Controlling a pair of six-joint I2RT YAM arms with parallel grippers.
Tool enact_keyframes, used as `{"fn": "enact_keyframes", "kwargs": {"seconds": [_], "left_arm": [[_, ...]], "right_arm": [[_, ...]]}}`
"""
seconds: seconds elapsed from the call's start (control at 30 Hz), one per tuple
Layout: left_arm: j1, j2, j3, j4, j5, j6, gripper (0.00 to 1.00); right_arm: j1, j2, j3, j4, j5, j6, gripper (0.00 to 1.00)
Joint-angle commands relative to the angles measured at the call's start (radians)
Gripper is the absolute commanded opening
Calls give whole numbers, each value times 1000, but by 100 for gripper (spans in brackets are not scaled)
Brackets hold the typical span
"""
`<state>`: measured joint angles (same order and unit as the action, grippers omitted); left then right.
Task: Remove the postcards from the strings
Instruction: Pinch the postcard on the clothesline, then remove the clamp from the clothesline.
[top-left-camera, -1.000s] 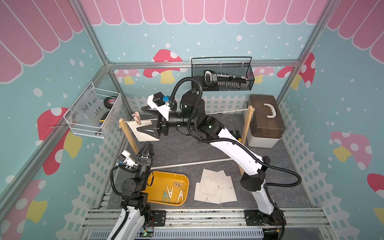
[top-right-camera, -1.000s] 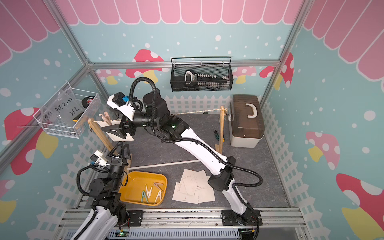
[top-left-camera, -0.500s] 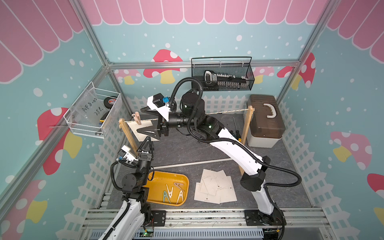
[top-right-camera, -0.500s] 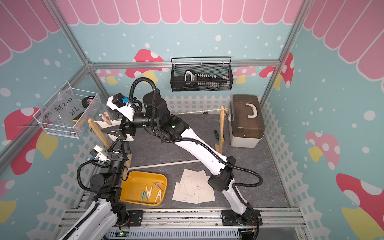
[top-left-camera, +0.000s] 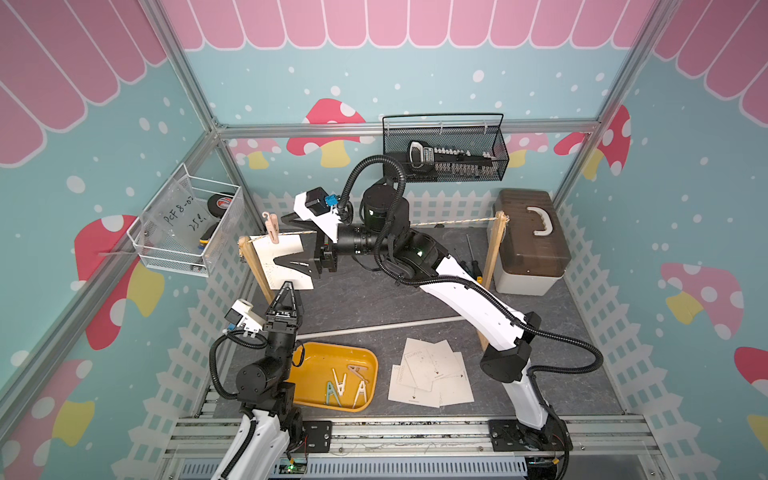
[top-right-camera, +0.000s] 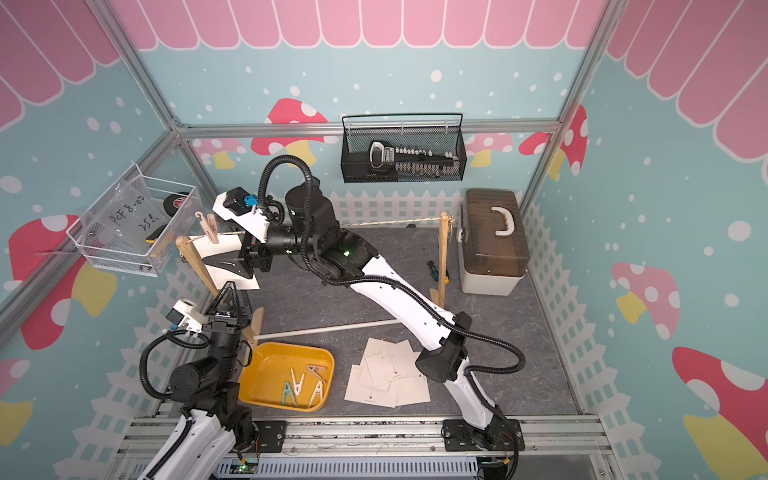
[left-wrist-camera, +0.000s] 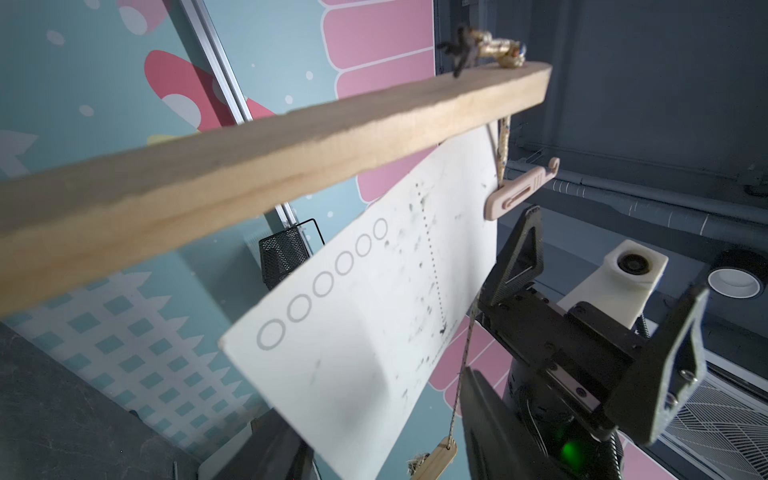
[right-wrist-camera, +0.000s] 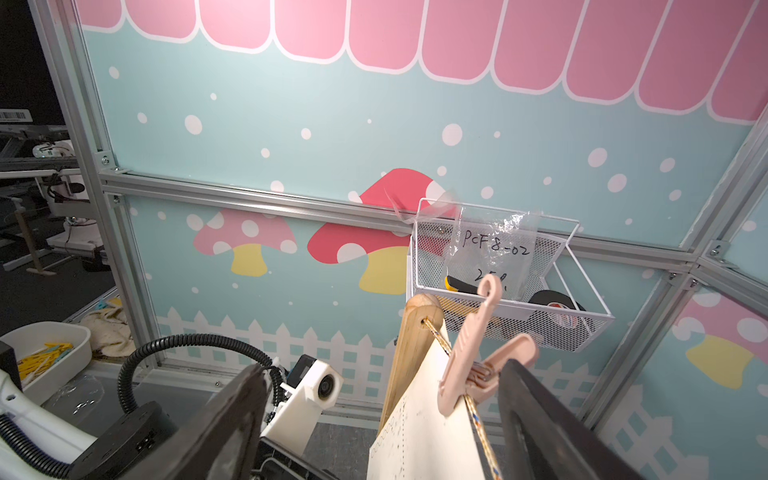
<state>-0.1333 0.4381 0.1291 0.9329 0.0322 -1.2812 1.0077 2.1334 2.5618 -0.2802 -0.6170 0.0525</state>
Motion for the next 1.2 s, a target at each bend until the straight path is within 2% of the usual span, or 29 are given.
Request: {"fn": "enact_keyframes", "kwargs": {"seconds": [0.0, 0.23, 0.43, 0.7, 0.9, 1.17], "left_arm": [[1, -60, -14, -102, -27, 8, 52], [1, -51, -28, -75, -31, 4, 28], [1, -18, -31, -33, -32, 0, 14], [0, -24, -36, -36, -43, 6, 6], [1, -28, -36, -43, -42, 11, 2], [0, -28, -36, -46, -39, 13, 1]], "right_arm": [[0, 0, 1, 16, 12, -23, 86], [0, 17, 1, 45, 104, 22, 85], [0, 41, 12, 74, 151, 102, 84], [-1, 107, 82, 72, 121, 224, 82], [0, 127, 97, 72, 114, 252, 81], [5, 152, 101, 99, 83, 262, 75]]}}
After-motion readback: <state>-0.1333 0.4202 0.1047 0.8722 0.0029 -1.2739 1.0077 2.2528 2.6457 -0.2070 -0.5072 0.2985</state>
